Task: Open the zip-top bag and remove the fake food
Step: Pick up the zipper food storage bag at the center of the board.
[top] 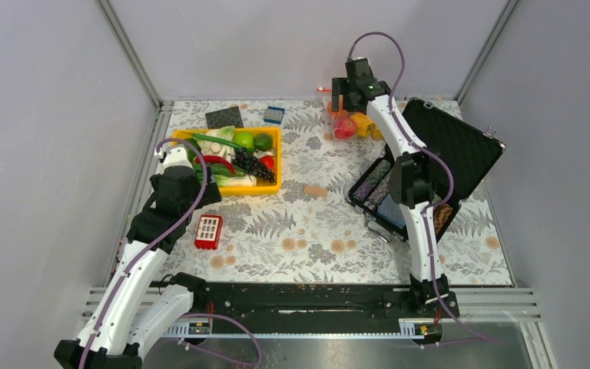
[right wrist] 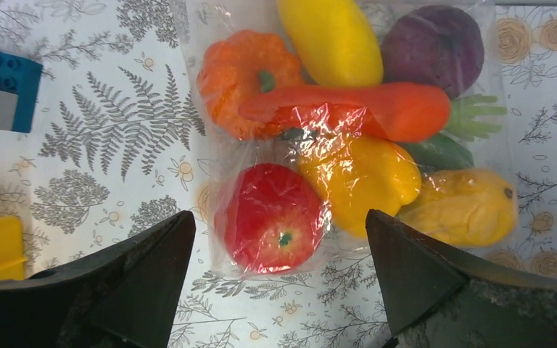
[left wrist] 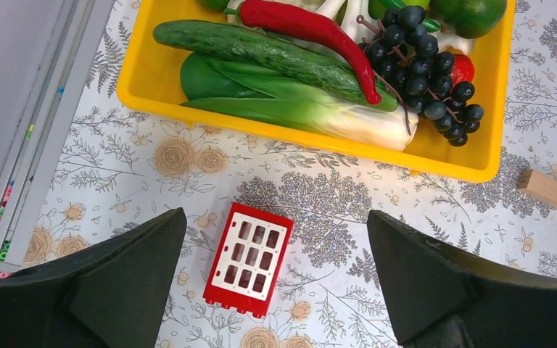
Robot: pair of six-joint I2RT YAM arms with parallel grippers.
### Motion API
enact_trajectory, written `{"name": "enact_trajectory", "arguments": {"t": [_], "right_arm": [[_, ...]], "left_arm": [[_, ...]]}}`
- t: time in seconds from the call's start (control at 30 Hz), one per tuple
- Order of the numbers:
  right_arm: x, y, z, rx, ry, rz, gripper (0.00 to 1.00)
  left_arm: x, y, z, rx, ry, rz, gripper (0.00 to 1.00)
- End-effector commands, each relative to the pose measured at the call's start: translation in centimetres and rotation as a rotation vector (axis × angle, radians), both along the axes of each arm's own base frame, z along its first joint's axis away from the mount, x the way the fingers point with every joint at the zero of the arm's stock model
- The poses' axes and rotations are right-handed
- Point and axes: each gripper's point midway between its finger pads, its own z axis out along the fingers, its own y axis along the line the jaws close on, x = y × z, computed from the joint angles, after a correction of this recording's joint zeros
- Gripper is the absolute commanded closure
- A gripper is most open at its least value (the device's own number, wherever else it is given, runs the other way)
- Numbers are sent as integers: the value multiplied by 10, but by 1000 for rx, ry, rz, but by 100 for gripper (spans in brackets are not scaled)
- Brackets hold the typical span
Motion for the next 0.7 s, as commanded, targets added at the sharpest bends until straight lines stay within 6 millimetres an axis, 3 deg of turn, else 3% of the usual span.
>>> {"name": "enact_trajectory", "arguments": {"t": [0.0, 0.2, 0.43, 0.67], "right_arm": [[11, 11, 9, -18, -57, 14, 3], [18, 22, -14, -49, -53, 6, 2], [17, 15, -40, -115, -17, -22, 3], [18, 8, -43, -155, -19, -38, 16]], "left_arm": [[3, -4, 5, -11, -27, -25, 2], [5, -6, 3, -12, -21, -33, 2], [5, -5, 5, -12, -28, -29, 2], [6, -7, 3, -14, -21, -37, 2]]}}
